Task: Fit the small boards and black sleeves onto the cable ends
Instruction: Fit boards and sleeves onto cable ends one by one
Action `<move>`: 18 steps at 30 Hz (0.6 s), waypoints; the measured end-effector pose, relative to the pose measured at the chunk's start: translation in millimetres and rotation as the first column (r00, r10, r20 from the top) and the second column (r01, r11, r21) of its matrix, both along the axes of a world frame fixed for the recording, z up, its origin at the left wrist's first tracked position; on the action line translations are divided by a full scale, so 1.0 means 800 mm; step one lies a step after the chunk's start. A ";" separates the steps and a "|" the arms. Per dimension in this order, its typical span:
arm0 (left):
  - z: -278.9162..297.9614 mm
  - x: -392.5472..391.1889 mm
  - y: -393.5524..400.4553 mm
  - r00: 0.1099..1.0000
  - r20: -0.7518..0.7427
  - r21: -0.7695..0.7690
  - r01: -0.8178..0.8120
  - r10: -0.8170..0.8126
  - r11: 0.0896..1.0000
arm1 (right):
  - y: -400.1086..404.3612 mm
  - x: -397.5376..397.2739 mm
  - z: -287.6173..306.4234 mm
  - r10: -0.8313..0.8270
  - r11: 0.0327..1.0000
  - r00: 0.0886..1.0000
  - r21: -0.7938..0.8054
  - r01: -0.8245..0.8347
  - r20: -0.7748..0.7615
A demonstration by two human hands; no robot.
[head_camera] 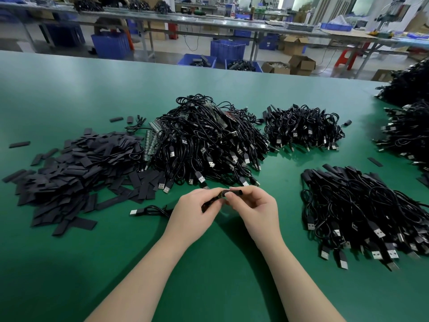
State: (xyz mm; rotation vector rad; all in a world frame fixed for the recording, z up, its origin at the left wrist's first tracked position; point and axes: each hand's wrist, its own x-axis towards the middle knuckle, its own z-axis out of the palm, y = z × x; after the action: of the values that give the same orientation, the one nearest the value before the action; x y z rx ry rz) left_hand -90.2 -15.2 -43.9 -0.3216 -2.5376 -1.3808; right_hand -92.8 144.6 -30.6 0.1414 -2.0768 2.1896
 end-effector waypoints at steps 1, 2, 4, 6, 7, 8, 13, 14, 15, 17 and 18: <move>0.000 0.000 0.000 1.000 0.006 -0.004 0.004 -0.004 1.000 | 0.001 -0.001 0.000 -0.006 1.000 1.000 -0.001 0.006 0.007; 0.000 0.000 0.001 1.000 0.013 -0.007 0.007 -0.007 1.000 | 0.001 -0.001 0.000 -0.016 1.000 1.000 -0.005 0.016 0.012; 0.000 0.000 0.002 1.000 0.019 -0.014 0.011 -0.010 1.000 | 0.002 -0.001 0.000 -0.032 0.999 0.999 -0.016 0.032 0.010; -0.001 0.001 0.003 1.000 0.012 -0.018 0.017 -0.017 1.000 | 0.003 0.000 -0.001 -0.029 1.000 1.000 -0.010 0.029 -0.009; 0.000 0.001 0.003 1.000 0.009 -0.019 0.022 -0.022 1.000 | 0.003 0.001 -0.001 -0.023 1.000 1.000 -0.004 0.023 -0.016; 0.000 0.001 0.002 1.000 0.009 -0.021 0.025 -0.025 0.999 | 0.003 0.001 -0.001 -0.018 1.000 1.000 -0.002 0.018 -0.016; -0.002 -0.001 0.001 0.999 0.026 -0.029 0.034 -0.033 0.999 | 0.006 -0.001 0.000 0.030 1.000 0.999 0.001 -0.030 0.024; -0.002 -0.001 0.000 0.999 0.030 -0.030 0.035 -0.034 0.999 | 0.007 -0.001 0.001 0.047 0.999 0.998 -0.003 -0.047 0.038; -0.002 0.000 0.000 0.999 0.036 -0.031 0.037 -0.035 0.999 | 0.008 -0.002 0.002 0.062 0.998 0.997 -0.008 -0.062 0.048; -0.002 0.001 0.000 0.998 0.047 -0.028 0.038 -0.036 0.999 | 0.011 -0.003 0.003 0.084 0.996 0.995 -0.012 -0.084 0.061; -0.002 0.001 0.001 0.998 0.054 -0.017 0.034 -0.033 0.999 | 0.012 -0.004 0.004 0.092 0.996 0.994 -0.010 -0.092 0.065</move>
State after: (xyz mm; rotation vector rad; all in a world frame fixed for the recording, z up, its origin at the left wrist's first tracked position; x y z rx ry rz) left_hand -89.8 -14.7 -45.8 -0.3367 -2.6008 -1.3979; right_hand -95.9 154.4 -27.4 0.1696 -2.1376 2.2839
